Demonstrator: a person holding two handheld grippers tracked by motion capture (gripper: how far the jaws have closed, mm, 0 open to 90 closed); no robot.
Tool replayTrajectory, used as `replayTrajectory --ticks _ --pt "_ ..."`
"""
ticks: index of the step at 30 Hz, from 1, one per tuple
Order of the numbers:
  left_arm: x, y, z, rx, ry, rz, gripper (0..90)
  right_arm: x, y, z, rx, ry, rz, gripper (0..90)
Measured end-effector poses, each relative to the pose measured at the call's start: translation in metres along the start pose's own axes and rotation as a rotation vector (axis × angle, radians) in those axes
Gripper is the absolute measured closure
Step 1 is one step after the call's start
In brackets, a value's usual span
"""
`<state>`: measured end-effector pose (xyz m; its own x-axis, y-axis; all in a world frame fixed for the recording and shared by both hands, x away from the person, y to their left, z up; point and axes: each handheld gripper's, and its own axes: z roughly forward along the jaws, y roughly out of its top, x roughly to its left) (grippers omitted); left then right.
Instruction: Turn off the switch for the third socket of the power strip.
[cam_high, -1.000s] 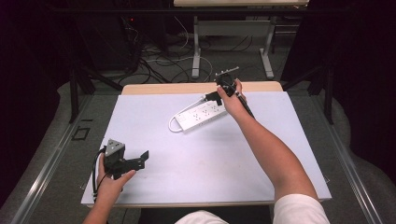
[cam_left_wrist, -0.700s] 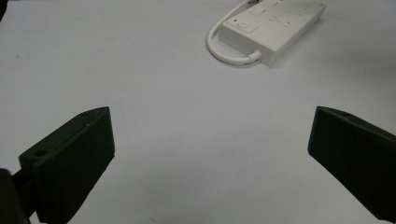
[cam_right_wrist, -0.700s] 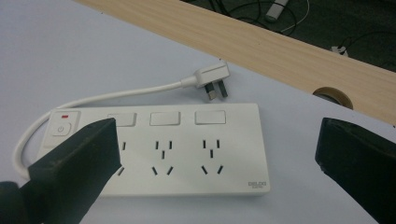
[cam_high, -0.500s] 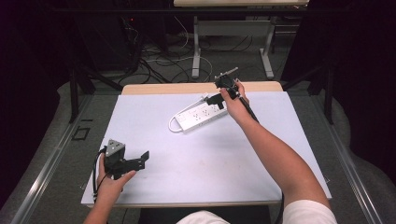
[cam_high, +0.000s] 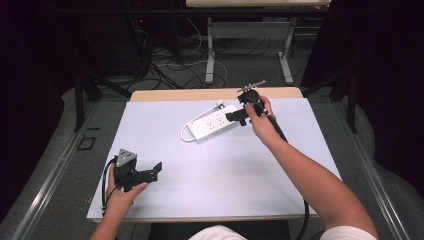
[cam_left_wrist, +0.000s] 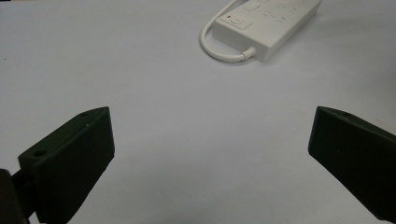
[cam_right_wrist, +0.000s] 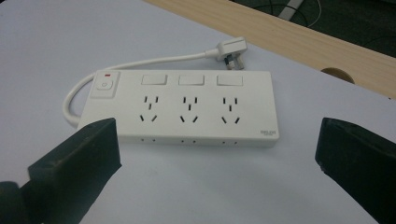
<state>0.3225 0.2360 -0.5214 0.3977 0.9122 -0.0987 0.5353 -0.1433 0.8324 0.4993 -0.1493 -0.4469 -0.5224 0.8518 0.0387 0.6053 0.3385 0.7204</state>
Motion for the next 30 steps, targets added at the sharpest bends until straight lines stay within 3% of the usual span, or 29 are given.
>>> replayTrajectory --ticks 9,19,30 --pt "0.0 0.0 0.001 -0.001 0.003 0.002 0.4 0.0 -0.016 -0.024 -0.03 0.029 -0.021 0.0" --pt "0.0 0.0 0.001 -0.002 0.005 0.002 0.4 -0.003 -0.029 -0.047 -0.048 0.046 -0.003 0.0" --pt "0.0 0.0 0.001 -0.001 0.007 0.001 0.4 -0.007 -0.059 -0.064 -0.075 0.08 0.018 0.0"
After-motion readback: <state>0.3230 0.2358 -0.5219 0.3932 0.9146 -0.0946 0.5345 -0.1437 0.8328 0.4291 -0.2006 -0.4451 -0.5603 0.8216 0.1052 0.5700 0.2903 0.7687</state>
